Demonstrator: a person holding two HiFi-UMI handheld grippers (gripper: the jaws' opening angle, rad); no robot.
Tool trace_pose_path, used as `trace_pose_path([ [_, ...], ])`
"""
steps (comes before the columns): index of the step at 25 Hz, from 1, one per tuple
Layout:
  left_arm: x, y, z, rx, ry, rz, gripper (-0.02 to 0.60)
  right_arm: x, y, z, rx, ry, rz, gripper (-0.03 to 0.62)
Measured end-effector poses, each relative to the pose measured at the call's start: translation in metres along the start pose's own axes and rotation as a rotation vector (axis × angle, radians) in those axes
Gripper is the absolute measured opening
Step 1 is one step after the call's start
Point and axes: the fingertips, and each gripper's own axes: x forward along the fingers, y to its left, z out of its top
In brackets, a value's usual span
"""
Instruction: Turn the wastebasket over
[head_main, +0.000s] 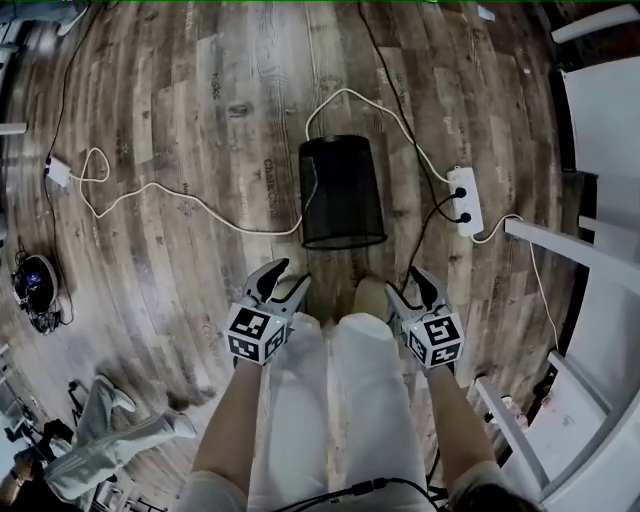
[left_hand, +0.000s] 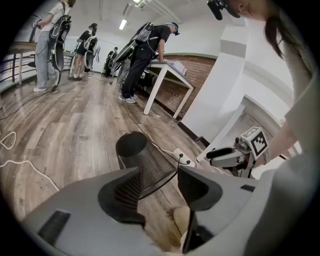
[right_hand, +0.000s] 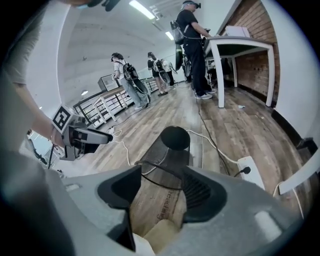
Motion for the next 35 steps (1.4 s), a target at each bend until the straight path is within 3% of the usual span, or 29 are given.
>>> trace_pose_path([
  [5,0.03,0.019,-0.047,0.046,0.062,-0.015,0.225,0.033,-0.014,-0.032,0.0,0.003,-0.018,0.242],
  [8,0.05,0.039,-0.066,0.07,0.073,0.013,0.241,0.055,-0.027,-0.05,0.008,0.004,-0.035,0.242],
  [13,0.086,0.065,-0.095,0.115,0.11,0.031,0.337,0.091,-0.041,-0.079,0.017,0.012,-0.044,0.242],
  [19,0.122,0.086,-0.124,0.146,0.158,0.005,0.344,0.136,-0.061,-0.098,0.025,0.017,-0.068,0.242],
  [29,0.165,0.09,-0.135,0.266,0.109,-0.083,0.344,0.182,-0.081,-0.099,0.0,-0.036,-0.046,0.242],
  [32,0.166,0.092,-0.133,0.258,0.106,-0.098,0.344,0.186,-0.081,-0.094,0.006,-0.061,-0.064,0.205],
  [35,0.16,0.095,-0.13,0.182,0.113,-0.101,0.337,0.182,-0.082,-0.089,0.024,-0.066,-0.086,0.086],
])
